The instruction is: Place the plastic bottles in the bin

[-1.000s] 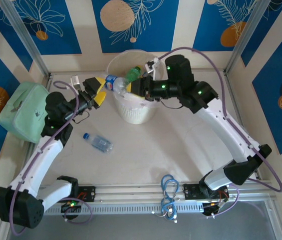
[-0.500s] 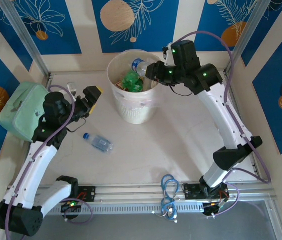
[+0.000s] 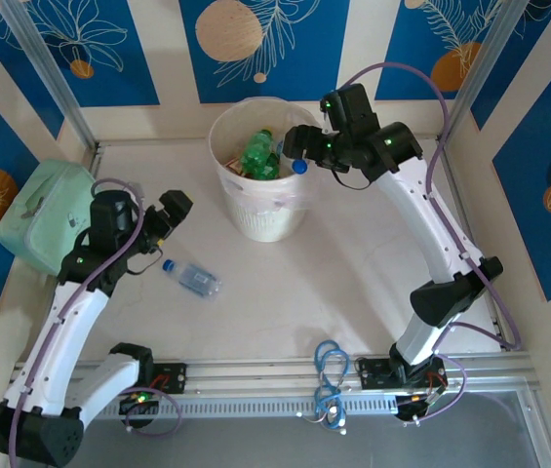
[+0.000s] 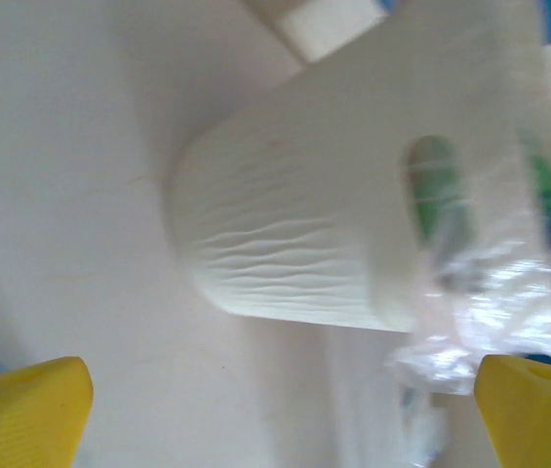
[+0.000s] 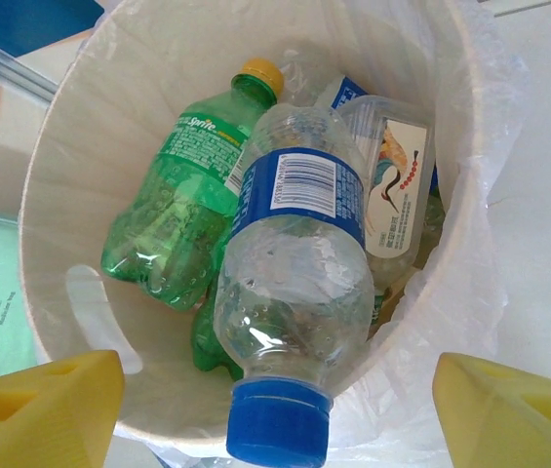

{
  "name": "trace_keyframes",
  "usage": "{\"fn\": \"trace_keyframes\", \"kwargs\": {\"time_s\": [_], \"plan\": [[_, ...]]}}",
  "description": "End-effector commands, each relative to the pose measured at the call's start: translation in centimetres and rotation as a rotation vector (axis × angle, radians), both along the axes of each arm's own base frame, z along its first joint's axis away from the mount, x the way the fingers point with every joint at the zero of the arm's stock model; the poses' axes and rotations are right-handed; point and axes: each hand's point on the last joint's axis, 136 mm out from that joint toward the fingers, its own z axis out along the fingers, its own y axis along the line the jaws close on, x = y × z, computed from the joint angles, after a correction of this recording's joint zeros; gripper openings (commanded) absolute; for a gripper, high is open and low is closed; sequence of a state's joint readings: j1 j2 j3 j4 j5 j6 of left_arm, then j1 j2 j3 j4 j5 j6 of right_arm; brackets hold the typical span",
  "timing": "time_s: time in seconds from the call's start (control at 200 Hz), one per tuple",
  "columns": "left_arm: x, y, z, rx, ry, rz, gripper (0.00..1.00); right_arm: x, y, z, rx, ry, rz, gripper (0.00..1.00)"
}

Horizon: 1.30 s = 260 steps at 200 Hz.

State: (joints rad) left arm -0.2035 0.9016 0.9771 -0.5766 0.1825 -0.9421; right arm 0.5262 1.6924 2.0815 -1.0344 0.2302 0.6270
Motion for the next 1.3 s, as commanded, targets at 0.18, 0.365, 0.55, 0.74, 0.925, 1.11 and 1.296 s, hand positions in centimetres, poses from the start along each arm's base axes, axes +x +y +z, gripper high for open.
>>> {"fn": "trace_keyframes", "kwargs": {"time_s": [0.18, 0.365, 0.55, 0.74, 0.925, 1.11, 1.296], "plan": [[-1.6, 2.7, -5.3, 0.090, 0.204, 0.083, 0.97, -2.2, 0.3, 2.6, 0.031, -0.069, 0.049, 0.69], [-1.4, 2.3, -5.6, 0.063, 0.202, 0.073, 0.93, -3.0, 1.2, 1.8, 0.027, -0.043, 0.076, 0.38], [-1.5, 2.5, -6.0, 0.072, 0.212, 0.071, 0.91, -3.7, 1.9, 0.9, 0.025, -0.023, 0.084, 0.35], [-1.5, 2.5, -6.9, 0.074, 0.236, 0.072, 0.89, -3.5, 2.5, -0.4, 0.020, -0.002, 0.090, 0.35], [-1.5, 2.7, -7.8, 0.088, 0.264, 0.074, 0.89, -1.7, 2.6, -1.5, 0.015, 0.004, 0.084, 0.35], [-1.7, 3.2, -8.8, 0.111, 0.299, 0.087, 0.93, -0.1, 2.6, -2.2, -0.001, 0.017, 0.076, 0.34], [-2.0, 3.6, -10.2, 0.137, 0.335, 0.097, 0.94, -0.5, 2.8, -1.1, 0.029, -0.003, 0.094, 0.35]]}}
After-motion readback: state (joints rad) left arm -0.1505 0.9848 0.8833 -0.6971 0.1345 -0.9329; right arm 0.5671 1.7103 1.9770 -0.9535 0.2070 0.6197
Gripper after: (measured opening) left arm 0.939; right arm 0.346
